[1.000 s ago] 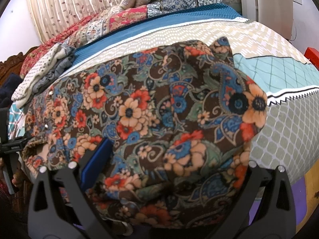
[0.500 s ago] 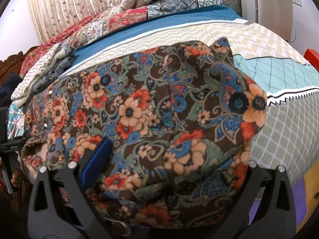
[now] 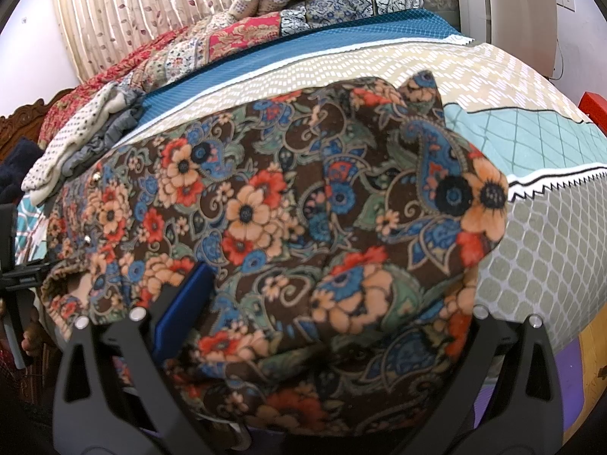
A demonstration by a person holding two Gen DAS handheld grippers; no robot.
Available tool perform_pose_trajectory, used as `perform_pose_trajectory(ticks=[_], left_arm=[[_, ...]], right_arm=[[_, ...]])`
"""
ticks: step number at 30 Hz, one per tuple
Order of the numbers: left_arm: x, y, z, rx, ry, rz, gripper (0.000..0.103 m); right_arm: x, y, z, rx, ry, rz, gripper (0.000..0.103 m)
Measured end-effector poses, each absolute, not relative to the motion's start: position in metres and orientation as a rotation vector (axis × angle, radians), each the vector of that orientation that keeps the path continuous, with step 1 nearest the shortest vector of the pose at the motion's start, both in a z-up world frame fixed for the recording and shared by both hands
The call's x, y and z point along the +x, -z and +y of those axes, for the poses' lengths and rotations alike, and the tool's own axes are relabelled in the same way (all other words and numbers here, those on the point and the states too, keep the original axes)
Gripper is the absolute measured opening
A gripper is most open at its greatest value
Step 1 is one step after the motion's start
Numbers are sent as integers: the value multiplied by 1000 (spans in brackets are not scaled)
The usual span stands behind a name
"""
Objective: Fold large clothes
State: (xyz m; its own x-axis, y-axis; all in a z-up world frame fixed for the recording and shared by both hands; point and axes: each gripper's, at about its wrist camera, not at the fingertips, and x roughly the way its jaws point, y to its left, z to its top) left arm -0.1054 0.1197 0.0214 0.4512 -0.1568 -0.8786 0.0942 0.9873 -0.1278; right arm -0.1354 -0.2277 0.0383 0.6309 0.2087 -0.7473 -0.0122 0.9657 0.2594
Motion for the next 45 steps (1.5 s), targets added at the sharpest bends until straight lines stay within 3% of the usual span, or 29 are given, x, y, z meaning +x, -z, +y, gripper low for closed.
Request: perform_pose_trajectory(ticks=[23,24,26,27,28,29,31,36,39,42,45], left_arm=[[-97,-31,120,-155,148,1181,0],[-96,-33,119,-170,157,1182,0],[-95,-39,119,-201,176,1174,0],[-96,-43,118,-207,182,1170,0],[-97,-45,118,-210,187,1171,7],[-97,-46,119,-211,188,1171,12],[-99,-48,126,-217,165,1169,31],[-97,-34,148,-350,140,1198,31],[-95,-37,140,-325,131,1193,32],[-93,-56,132,-334,171,1176,49],[-80,-93,132,-439,247,1117,50]], right_arm=[[-128,-44,-225,227,-115,926,98],[-126,-47,-222,223,-105,938,94],[-120,-57,-221,222,-103,953,70],[-117,-64,-220,222,-107,957,64],[-115,-68,-219,225,-117,957,52],[-116,-74,-218,230,-132,955,46],[-111,-85,-214,226,-157,948,46],[-93,-69,-218,304,-169,1012,45],[-82,-84,-216,368,-218,986,29],[-74,-119,-211,401,-283,890,25],[-53,-164,-210,386,-346,758,24]])
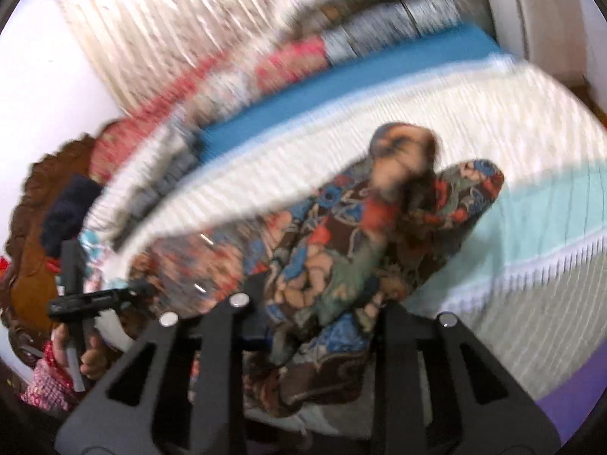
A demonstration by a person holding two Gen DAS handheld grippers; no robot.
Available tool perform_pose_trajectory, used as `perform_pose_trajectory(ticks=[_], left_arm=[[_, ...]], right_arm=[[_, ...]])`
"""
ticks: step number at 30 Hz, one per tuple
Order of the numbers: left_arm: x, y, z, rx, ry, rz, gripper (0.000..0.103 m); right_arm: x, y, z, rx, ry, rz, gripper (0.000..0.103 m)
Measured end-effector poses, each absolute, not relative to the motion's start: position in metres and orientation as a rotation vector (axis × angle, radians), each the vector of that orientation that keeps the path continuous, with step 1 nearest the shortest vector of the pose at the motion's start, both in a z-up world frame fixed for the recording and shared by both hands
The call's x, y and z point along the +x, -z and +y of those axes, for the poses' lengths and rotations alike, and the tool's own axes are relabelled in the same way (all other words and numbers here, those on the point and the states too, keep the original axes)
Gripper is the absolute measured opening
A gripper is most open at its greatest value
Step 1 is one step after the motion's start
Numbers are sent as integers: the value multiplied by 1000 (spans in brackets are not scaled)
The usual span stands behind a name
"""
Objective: Fold large clothes
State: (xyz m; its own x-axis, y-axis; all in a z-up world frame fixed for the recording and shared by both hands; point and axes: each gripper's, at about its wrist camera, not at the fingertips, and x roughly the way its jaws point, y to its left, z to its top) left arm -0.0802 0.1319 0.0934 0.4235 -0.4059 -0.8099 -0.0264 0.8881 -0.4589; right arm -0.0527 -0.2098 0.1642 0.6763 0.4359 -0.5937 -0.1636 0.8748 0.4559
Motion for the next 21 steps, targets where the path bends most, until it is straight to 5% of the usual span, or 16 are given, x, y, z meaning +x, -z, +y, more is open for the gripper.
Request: perform_pose_trajectory(ticks=[12,16,17,18,21], left_arm=[[147,-227,-74,-180,429,889,49],[218,-232,-163,-23,351,829,29],[234,-213,-183,5,322,867,29],[242,-199,-191,8,308,902,29],[236,-139,-201,-9,325,1028,29]], right_arm=[[97,-267,-359,354,-40,347,24],[141,-214,-430,438,219,455,36],[150,-194,-439,449,254,522,52],[164,-160,-445,452,282,645,58],[172,-91,-449,437,325,822,58]])
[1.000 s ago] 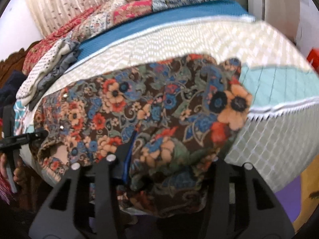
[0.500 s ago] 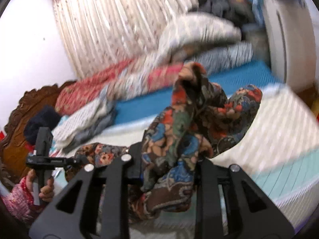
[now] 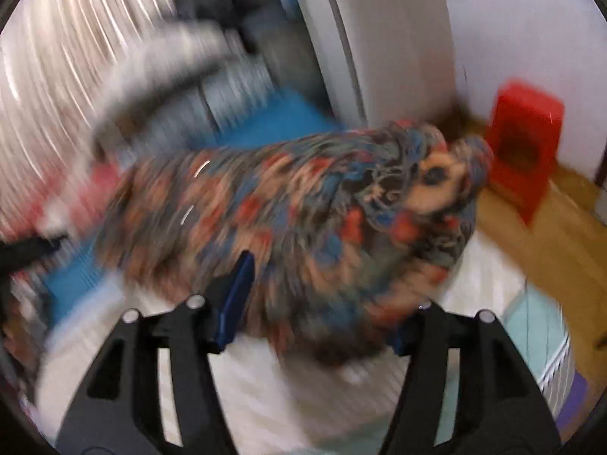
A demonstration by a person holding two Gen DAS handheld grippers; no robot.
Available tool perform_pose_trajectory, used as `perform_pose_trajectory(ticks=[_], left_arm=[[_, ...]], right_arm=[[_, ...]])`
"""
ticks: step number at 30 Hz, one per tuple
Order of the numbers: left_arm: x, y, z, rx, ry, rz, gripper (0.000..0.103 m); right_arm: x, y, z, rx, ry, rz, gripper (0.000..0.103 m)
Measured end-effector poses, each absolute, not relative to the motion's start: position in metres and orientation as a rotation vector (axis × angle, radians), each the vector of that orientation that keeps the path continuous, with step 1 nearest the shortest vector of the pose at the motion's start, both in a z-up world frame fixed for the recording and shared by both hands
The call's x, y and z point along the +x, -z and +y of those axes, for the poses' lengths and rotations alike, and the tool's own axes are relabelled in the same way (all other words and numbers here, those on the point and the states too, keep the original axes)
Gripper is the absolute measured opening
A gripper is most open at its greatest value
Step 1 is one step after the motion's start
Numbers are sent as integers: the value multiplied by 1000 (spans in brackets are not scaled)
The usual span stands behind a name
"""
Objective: Fold large clothes
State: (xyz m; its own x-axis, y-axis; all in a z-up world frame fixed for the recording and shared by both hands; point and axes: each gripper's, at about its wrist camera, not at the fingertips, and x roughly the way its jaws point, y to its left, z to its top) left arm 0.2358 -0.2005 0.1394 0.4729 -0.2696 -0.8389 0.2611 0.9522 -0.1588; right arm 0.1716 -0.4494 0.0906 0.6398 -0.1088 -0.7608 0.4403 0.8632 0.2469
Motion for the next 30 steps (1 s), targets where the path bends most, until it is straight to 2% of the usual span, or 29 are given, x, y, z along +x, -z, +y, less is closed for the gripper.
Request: perform_pose_trajectory(ticks=[4,7,11,17,19,23,30], left_arm=[[188,-92,-185,47,364,1072,29],[154,-78,-170,55,381,1099,29],[100,-85,-142,45,407,1084,29],[30,-113,-116,108,351,1029,28],[13,-120,-110,130,321,1011,25],[-23,-128,-92,129,291,1005,21],[-74,-133,-64,117,224,979,4]], right_arm=[[140,-78,-441,495,358,744,58],[113,-84,-422,514,378,695,59],[33,-89,-385,521,307,712,70],[-37,-89,-331,553,163,788,77],[-55,-90,-315,564,148,810,82],[-90,-91,-288,566,130,858,82],[-143,-91,-250,557,65,902,86]])
